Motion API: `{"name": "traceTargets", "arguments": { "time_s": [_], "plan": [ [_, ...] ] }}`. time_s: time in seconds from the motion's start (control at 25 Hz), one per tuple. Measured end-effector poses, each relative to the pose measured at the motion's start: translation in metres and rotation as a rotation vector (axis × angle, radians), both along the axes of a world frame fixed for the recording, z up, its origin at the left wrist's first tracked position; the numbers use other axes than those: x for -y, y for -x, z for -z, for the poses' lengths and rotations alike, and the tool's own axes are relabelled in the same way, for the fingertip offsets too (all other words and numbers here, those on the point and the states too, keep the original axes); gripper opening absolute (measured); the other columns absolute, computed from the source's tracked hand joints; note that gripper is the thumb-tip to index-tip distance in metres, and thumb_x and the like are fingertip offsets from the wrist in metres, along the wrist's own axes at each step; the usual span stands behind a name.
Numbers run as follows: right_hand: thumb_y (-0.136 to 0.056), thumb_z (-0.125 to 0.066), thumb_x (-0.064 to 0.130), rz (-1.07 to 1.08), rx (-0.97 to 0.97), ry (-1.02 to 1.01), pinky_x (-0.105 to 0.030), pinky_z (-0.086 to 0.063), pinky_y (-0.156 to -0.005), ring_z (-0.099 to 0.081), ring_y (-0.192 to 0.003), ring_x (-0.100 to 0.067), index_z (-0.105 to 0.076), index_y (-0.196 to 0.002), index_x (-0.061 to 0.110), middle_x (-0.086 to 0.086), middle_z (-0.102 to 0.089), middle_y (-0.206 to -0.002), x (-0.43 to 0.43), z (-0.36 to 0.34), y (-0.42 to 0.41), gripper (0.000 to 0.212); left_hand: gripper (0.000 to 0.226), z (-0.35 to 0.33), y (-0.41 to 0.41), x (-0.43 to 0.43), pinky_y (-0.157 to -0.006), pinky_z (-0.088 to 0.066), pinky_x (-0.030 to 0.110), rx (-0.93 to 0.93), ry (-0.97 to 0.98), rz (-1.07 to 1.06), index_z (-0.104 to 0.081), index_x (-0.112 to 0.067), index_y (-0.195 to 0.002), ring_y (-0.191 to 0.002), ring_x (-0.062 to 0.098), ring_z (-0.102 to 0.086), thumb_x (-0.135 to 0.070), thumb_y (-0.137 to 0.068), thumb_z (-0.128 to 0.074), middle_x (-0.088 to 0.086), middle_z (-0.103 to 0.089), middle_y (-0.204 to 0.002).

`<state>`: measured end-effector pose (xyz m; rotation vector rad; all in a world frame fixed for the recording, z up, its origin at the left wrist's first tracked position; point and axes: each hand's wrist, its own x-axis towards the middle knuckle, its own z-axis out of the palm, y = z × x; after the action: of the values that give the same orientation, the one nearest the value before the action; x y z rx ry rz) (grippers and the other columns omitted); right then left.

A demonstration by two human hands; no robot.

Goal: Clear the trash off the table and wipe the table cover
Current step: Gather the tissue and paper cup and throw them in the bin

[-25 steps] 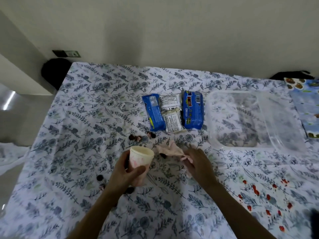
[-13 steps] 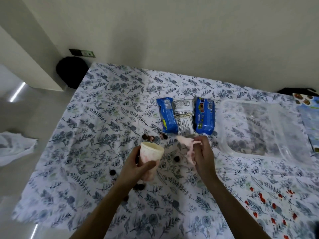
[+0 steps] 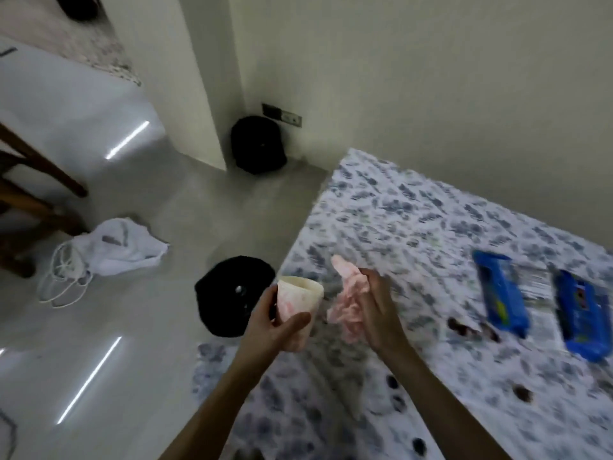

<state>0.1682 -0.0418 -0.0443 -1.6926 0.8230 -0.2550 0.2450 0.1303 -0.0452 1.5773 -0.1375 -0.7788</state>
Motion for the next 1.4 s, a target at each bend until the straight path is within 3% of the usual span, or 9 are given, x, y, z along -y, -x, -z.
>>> {"name": "traceTargets", "arguments": {
  "time_s": [0.08, 0.2, 0.4, 0.64, 0.88, 1.08, 1.2, 1.28, 1.4],
  "plan": [
    [-0.083, -0.035, 0.041, -0.065, -0.055, 0.029, -0.018, -0.047, -0.085, -0.054, -0.104, -0.022, -0.046, -0.123, 0.015, -0.007, -0.052, -0.117, -0.056, 0.016, -0.06, 0.048, 0.064, 0.014, -0.053, -0.052, -0.083, -0.059, 0.032, 0.011, -0.021, -0.03, -0.054, -0.027, -0.123, -0.1, 0.008, -0.067, -0.037, -0.066, -0.081, -0.004, -0.068, -0.113],
    [-0.086, -0.035, 0.037, -0.13, -0.158, -0.026, -0.042, -0.05, -0.092, -0.056, -0.106, -0.022, -0.047, -0.121, 0.021, -0.008, -0.054, -0.119, -0.123, 0.041, -0.133, 0.041, 0.053, 0.034, -0.107, -0.113, -0.08, -0.059, 0.029, 0.0, -0.059, -0.078, -0.052, -0.031, -0.12, -0.098, 0.002, -0.066, -0.027, -0.074, -0.079, -0.008, -0.067, -0.112],
    [-0.091, -0.048, 0.013, -0.116, -0.331, -0.11, -0.044, -0.053, -0.088, -0.058, -0.104, -0.022, -0.048, -0.126, 0.017, -0.01, -0.057, -0.119, -0.186, 0.089, -0.208, 0.036, 0.056, 0.076, -0.169, -0.177, -0.072, -0.059, 0.025, -0.051, -0.114, -0.161, -0.048, -0.029, -0.125, -0.097, 0.002, -0.064, -0.02, -0.077, -0.075, -0.01, -0.061, -0.115],
    [-0.087, -0.05, 0.009, -0.108, -0.514, -0.174, -0.038, -0.049, -0.087, -0.058, -0.102, -0.024, -0.046, -0.129, 0.018, -0.009, -0.059, -0.12, -0.184, 0.167, -0.242, 0.043, 0.054, 0.172, -0.205, -0.185, -0.061, -0.059, 0.025, -0.324, -0.201, -0.135, -0.043, -0.023, -0.126, -0.095, 0.009, -0.063, -0.022, -0.08, -0.072, 0.0, -0.059, -0.115],
    [-0.092, -0.048, 0.016, -0.095, -0.594, -0.289, -0.035, -0.048, -0.091, -0.058, -0.099, -0.02, -0.044, -0.138, 0.027, -0.002, -0.058, -0.122, -0.176, 0.294, -0.279, 0.047, 0.079, 0.326, -0.24, -0.17, -0.083, -0.059, 0.048, -0.336, -0.358, -0.087, -0.036, -0.026, -0.133, -0.108, 0.024, -0.061, -0.041, -0.069, -0.078, 0.007, -0.056, -0.126],
    [-0.099, -0.039, 0.029, -0.16, -0.658, -0.357, -0.025, -0.043, -0.068, -0.053, -0.089, -0.009, -0.032, -0.145, 0.028, 0.001, -0.051, -0.128, -0.155, 0.359, -0.296, 0.047, 0.067, 0.417, -0.26, -0.126, -0.108, -0.041, 0.047, -0.145, -0.515, 0.05, -0.027, -0.01, -0.146, -0.129, 0.031, -0.046, -0.033, -0.09, -0.057, 0.014, -0.044, -0.144],
    [-0.099, -0.04, 0.034, -0.362, -0.706, -0.204, -0.031, -0.042, -0.096, -0.049, -0.121, -0.021, -0.03, -0.146, 0.022, -0.006, -0.043, -0.144, -0.148, 0.347, -0.289, 0.05, 0.043, 0.408, -0.269, -0.125, -0.099, -0.042, 0.038, -0.01, -0.671, -0.017, -0.045, -0.003, -0.133, -0.122, 0.033, -0.051, -0.022, -0.095, -0.048, 0.019, -0.05, -0.133],
    [-0.099, -0.042, 0.035, -0.425, -0.623, -0.122, -0.032, -0.039, -0.101, -0.044, -0.128, -0.023, -0.034, -0.144, 0.02, -0.006, -0.043, -0.144, -0.145, 0.306, -0.278, 0.048, 0.03, 0.366, -0.266, -0.127, -0.082, -0.045, 0.032, 0.015, -0.667, 0.089, -0.056, -0.004, -0.118, -0.108, 0.03, -0.059, -0.019, -0.093, -0.05, 0.017, -0.06, -0.119],
    [-0.098, -0.046, 0.033, -0.378, -0.411, -0.019, -0.032, -0.041, -0.105, -0.045, -0.128, -0.012, -0.041, -0.14, 0.024, 0.001, -0.047, -0.142, -0.136, 0.209, -0.247, 0.042, 0.025, 0.266, -0.249, -0.113, -0.08, -0.046, 0.03, 0.112, -0.624, 0.292, -0.06, -0.007, -0.112, -0.102, 0.024, -0.061, -0.019, -0.092, -0.052, 0.01, -0.064, -0.112]
  ]
}}
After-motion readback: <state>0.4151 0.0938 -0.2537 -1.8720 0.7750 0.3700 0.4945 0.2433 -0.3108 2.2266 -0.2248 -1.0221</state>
